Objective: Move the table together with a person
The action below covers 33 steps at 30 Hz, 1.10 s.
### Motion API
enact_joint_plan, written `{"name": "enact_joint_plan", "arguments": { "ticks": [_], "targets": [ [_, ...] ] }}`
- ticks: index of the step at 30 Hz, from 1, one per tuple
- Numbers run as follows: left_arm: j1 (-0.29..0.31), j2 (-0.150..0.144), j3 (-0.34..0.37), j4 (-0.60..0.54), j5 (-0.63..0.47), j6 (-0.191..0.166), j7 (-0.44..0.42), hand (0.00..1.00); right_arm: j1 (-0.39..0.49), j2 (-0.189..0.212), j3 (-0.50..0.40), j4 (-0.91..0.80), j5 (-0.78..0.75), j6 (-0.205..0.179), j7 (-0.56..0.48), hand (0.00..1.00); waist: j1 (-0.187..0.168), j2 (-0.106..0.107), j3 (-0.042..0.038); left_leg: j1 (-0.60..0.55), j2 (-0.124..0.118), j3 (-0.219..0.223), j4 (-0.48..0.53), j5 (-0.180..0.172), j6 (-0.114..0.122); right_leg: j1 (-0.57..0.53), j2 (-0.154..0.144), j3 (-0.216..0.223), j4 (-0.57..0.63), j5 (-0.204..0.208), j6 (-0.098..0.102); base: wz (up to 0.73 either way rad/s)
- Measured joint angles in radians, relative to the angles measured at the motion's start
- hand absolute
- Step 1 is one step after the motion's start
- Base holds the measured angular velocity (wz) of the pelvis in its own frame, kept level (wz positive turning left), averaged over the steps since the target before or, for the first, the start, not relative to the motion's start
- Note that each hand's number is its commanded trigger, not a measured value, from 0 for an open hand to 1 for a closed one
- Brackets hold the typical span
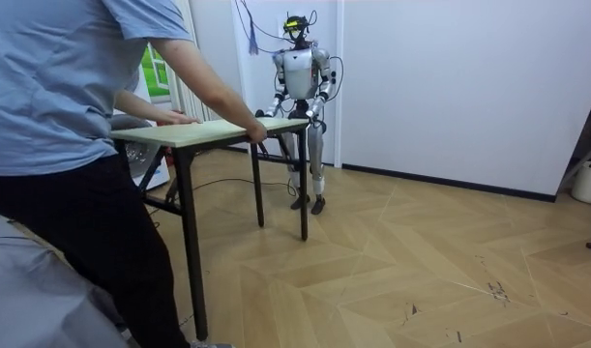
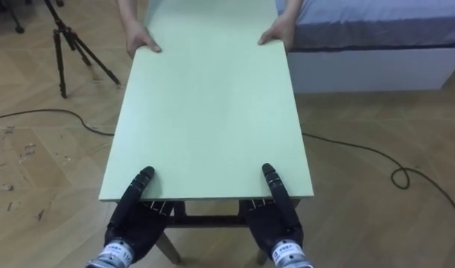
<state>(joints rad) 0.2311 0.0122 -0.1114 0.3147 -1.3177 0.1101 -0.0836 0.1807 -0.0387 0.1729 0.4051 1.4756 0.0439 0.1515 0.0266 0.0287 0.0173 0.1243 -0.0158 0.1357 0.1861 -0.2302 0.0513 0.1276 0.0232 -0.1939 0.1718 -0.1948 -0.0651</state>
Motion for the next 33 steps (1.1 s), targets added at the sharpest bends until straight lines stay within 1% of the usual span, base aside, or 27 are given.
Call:
{"name": "enact_joint_plan", "arguments": {
  "ticks": [3, 5, 6, 10, 11, 12, 15, 17, 18, 21, 28, 30, 33],
  "targets": [
    [0.025, -0.001, -0.004, -0.032, 0.004, 0.000, -0.008, 1.00, 0.028, -0.004, 0.001, -0.039, -0.001, 0.001, 0.002, 1.00, 0.000, 0.003, -0.0025, -0.012, 0.000, 0.001, 0.006, 0.000, 0.000, -0.010, -0.001, -0.002, 0.000, 0.000, 0.000, 0.00],
    [0.046, -0.001, -0.008, -0.061, 0.003, 0.000, -0.009, 1.00, 0.048, -0.004, 0.002, -0.069, -0.002, -0.001, 0.002, 1.00, 0.001, 0.005, -0.0068, -0.019, 0.000, 0.001, 0.009, 0.000, 0.000, -0.020, -0.002, -0.002, 0.002, 0.000, 0.000, 0.00],
    [0.056, -0.001, -0.011, -0.074, 0.004, 0.000, -0.011, 1.00, 0.062, -0.007, 0.002, -0.087, -0.003, -0.001, 0.002, 1.00, 0.004, 0.005, -0.0102, -0.026, 0.000, 0.000, 0.012, 0.000, 0.000, -0.026, -0.002, -0.002, 0.003, 0.000, 0.000, 0.00],
    [0.070, 0.000, -0.011, -0.082, 0.014, -0.003, -0.030, 1.00, 0.088, -0.007, 0.005, -0.117, -0.022, -0.004, 0.002, 1.00, 0.007, 0.005, -0.0100, -0.027, 0.000, 0.001, 0.011, 0.000, 0.000, -0.028, -0.002, -0.002, 0.005, 0.000, 0.000, 0.00],
    [0.069, 0.000, -0.013, -0.082, 0.014, -0.008, -0.033, 1.00, 0.091, -0.007, 0.009, -0.125, -0.024, -0.009, 0.002, 1.00, 0.006, 0.005, -0.0099, -0.028, 0.000, 0.001, 0.010, 0.000, 0.000, -0.029, -0.002, -0.002, 0.004, 0.000, 0.000, 0.00],
    [0.070, 0.000, -0.014, -0.085, 0.013, -0.009, -0.035, 1.00, 0.099, -0.007, 0.015, -0.135, -0.024, -0.021, 0.002, 1.00, 0.006, 0.004, -0.0096, -0.028, 0.000, 0.001, 0.010, 0.000, 0.000, -0.029, -0.002, -0.002, 0.004, 0.000, 0.000, 0.00],
    [0.081, 0.000, -0.021, -0.104, 0.014, -0.009, -0.035, 1.00, 0.107, -0.006, 0.022, -0.144, -0.027, -0.041, 0.010, 1.00, 0.004, -0.001, -0.0092, -0.033, -0.001, 0.003, 0.009, 0.000, 0.000, -0.033, -0.002, 0.000, 0.003, 0.000, 0.000, 0.00],
    [0.092, 0.000, -0.027, -0.117, 0.014, -0.015, -0.035, 1.00, 0.117, -0.006, 0.022, -0.157, -0.028, -0.042, 0.014, 1.00, 0.000, -0.006, -0.0100, -0.043, -0.001, 0.003, 0.009, 0.000, 0.000, -0.039, -0.002, -0.001, 0.002, 0.000, 0.000, 0.00],
    [0.095, 0.000, -0.036, -0.125, 0.014, -0.028, -0.035, 1.00, 0.128, -0.006, 0.023, -0.177, -0.028, -0.042, 0.014, 1.00, 0.000, -0.008, -0.0088, -0.046, -0.001, 0.003, 0.008, 0.000, 0.000, -0.044, -0.002, -0.001, 0.003, 0.000, 0.000, 0.00],
    [0.111, 0.000, -0.044, -0.146, 0.013, -0.032, -0.035, 1.00, 0.147, -0.006, 0.024, -0.202, -0.028, -0.045, 0.016, 1.00, -0.001, -0.010, -0.0086, -0.046, -0.001, 0.003, 0.002, 0.000, 0.000, -0.045, -0.002, -0.001, 0.003, 0.000, 0.000, 0.00],
    [0.124, 0.001, -0.058, -0.152, 0.013, -0.034, -0.035, 1.00, 0.157, -0.008, 0.027, -0.207, -0.031, -0.062, 0.026, 1.00, 0.000, -0.013, -0.0085, -0.046, -0.001, 0.003, 0.001, 0.000, 0.000, -0.046, -0.002, -0.001, 0.003, 0.000, 0.000, 0.00],
    [0.136, 0.001, -0.065, -0.157, 0.012, -0.034, -0.037, 1.00, 0.162, -0.022, 0.038, -0.207, -0.030, -0.074, 0.030, 1.00, 0.000, -0.015, -0.0079, -0.046, 0.000, 0.003, 0.002, 0.000, 0.000, -0.046, -0.001, 0.000, 0.003, 0.000, 0.000, 0.00],
    [0.146, 0.001, -0.070, -0.158, 0.012, -0.034, -0.040, 1.00, 0.166, -0.038, 0.043, -0.207, -0.027, -0.074, 0.036, 1.00, 0.003, -0.018, -0.0071, -0.047, 0.000, 0.002, 0.002, 0.000, 0.000, -0.046, -0.001, 0.000, 0.003, 0.000, 0.000, 0.00]
  ]
}}
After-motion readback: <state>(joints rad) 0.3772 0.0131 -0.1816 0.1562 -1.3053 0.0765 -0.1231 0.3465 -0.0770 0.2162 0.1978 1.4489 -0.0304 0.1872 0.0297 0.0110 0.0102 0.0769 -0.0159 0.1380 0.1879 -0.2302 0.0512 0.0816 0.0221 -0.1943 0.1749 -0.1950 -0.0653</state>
